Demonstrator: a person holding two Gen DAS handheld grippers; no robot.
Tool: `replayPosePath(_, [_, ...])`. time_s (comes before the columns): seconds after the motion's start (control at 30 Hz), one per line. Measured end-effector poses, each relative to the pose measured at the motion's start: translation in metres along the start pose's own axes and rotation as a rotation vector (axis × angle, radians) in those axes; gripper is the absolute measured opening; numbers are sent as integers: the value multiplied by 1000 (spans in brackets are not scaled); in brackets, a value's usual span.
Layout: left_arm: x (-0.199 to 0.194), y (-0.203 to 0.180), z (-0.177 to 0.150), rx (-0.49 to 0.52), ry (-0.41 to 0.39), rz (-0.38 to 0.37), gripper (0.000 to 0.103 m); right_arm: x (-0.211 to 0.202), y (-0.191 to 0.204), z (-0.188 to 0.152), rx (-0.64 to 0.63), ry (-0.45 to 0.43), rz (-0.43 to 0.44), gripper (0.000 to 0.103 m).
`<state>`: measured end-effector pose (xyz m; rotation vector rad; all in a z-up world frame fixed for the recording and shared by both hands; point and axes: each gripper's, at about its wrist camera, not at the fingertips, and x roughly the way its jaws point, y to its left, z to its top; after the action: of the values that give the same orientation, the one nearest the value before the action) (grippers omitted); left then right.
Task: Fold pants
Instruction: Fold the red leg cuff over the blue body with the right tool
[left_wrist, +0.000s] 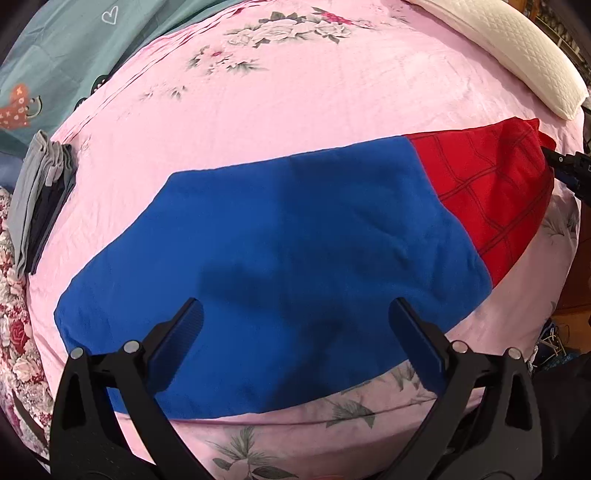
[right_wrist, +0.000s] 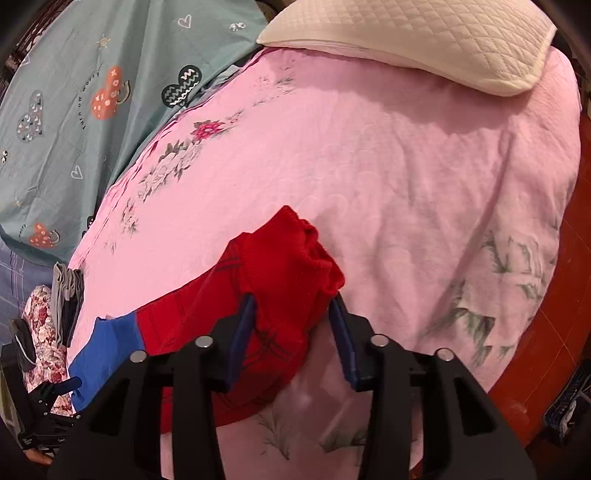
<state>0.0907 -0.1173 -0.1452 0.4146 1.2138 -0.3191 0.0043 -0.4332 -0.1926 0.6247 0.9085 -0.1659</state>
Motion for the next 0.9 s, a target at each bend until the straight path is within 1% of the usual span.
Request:
replayPosePath(0.17, [-1,6,-2,-15,-4,10,101,10,-1,1,28,23,18,41])
replayPosePath(0.2, [-1,7,-2,-18,-7,12,101,11,-1,2,35,23,25,36])
replayPosePath(0.23, [-2,10,-2,-23,-12,17,101,11,-2,2,51,28,42,24])
replayPosePath(0.27, [-3,13,-2,-28,-17,26,101,10,-3,2,69,23,46,20])
replayPosePath(0.3, [-4,17,-3,-36,-23,33,101,6,0,2,68,14,37,19])
replayPosePath(0.37, [-7,29,-4,-64,-36,44,101,-4,10,4,37,-19,11,17])
replayPosePath(0.47, [-11,53,-9,-124,-46,63,101,-28,44,10,-76,-101,-39,16])
replayPosePath(0.57, [-14,81,-17,-193,-57,80,101,-52,99,7,-289,-211,-112,16])
replayPosePath(0.6, [-17,92,-21,-220,-64,89,101,-57,126,2,-402,-251,-145,16])
replayPosePath(0.67, [-21,110,-28,-260,-74,105,101,-58,167,-15,-601,-299,-189,16])
replayPosePath(0.7, [-22,117,-31,-279,-77,110,101,-56,192,-29,-733,-326,-210,16])
replayPosePath(0.73, [-24,128,-37,-307,-78,116,101,-53,214,-45,-849,-349,-218,16])
replayPosePath(0.8, [-26,144,-47,-357,-77,121,101,-44,248,-75,-1034,-370,-212,16])
replayPosePath(0.9, [-27,167,-67,-431,-64,124,101,-22,286,-123,-1258,-347,-166,16])
